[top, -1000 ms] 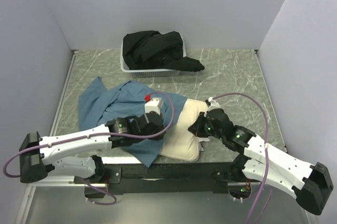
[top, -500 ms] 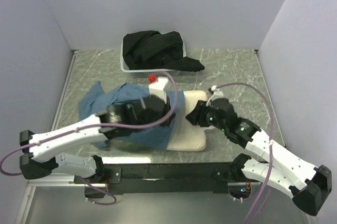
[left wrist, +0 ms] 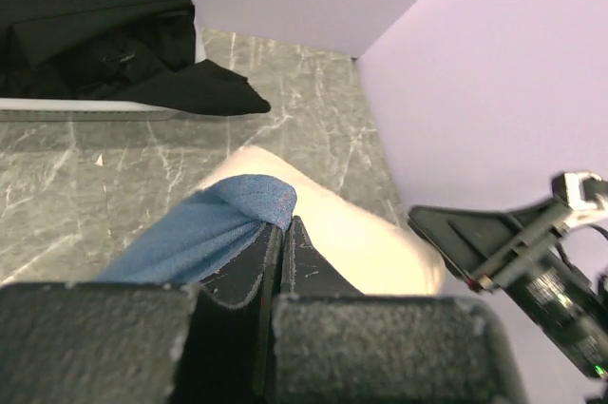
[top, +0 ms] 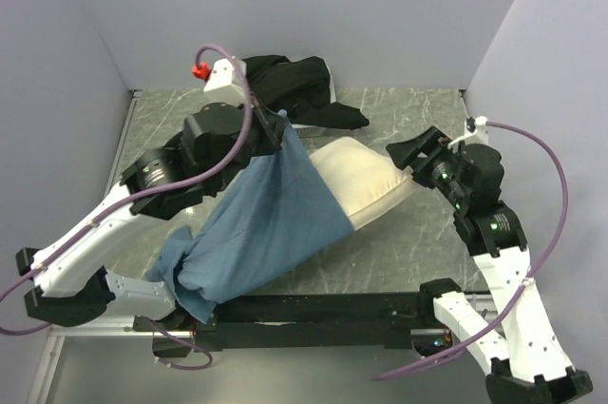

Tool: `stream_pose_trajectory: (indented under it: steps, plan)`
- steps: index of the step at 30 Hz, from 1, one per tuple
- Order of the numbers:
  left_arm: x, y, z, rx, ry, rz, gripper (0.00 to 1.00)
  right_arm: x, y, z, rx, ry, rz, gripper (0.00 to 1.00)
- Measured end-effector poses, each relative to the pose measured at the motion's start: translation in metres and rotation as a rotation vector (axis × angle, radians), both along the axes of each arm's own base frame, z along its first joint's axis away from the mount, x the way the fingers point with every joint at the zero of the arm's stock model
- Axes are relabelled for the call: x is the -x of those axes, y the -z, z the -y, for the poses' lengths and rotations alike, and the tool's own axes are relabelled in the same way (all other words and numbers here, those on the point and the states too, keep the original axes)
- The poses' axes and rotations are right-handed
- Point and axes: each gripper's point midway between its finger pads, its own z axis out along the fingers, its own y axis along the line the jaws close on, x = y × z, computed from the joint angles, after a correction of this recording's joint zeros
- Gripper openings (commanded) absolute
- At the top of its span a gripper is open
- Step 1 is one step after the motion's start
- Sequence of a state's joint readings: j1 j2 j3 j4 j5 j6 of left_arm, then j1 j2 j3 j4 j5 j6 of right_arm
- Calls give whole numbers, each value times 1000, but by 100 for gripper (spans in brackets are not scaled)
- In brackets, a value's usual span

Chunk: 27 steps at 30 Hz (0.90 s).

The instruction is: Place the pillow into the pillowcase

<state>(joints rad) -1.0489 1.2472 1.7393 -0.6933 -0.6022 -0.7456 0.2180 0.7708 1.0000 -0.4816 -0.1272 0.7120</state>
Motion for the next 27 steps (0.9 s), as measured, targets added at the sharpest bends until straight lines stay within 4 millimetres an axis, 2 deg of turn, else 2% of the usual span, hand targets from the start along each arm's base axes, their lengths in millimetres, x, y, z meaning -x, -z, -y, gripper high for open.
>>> stream_pose_trajectory:
  steps: [3, 6, 11, 12, 13, 17, 21, 25, 27]
  plan:
    - [-10, 8, 11, -26, -6, -14, 1, 10, 10, 11, -24, 41, -23, 75]
    - [-17, 19, 24, -57, 7, -26, 1, 16, 28, 23, -38, 92, -60, 71]
    - [-23, 25, 28, -83, 19, -29, 1, 24, 74, 32, -86, 129, -149, 63]
    - [-24, 25, 27, -83, 17, -25, 1, 25, 84, 32, -97, 129, -170, 55]
    - [-25, 24, 26, -85, 15, -20, 1, 25, 96, 31, -112, 127, -195, 53]
    - [-26, 24, 26, -95, 21, -16, 1, 32, 141, 17, -198, 66, -284, 46]
    - [-27, 25, 24, -110, 23, -12, 1, 36, 174, -14, -376, -74, -316, 46]
    - [-27, 26, 25, -116, 29, -14, 1, 45, 201, -30, -489, -130, -408, 54]
    - [-27, 26, 25, -118, 30, -13, 1, 44, 201, -31, -505, -125, -410, 60]
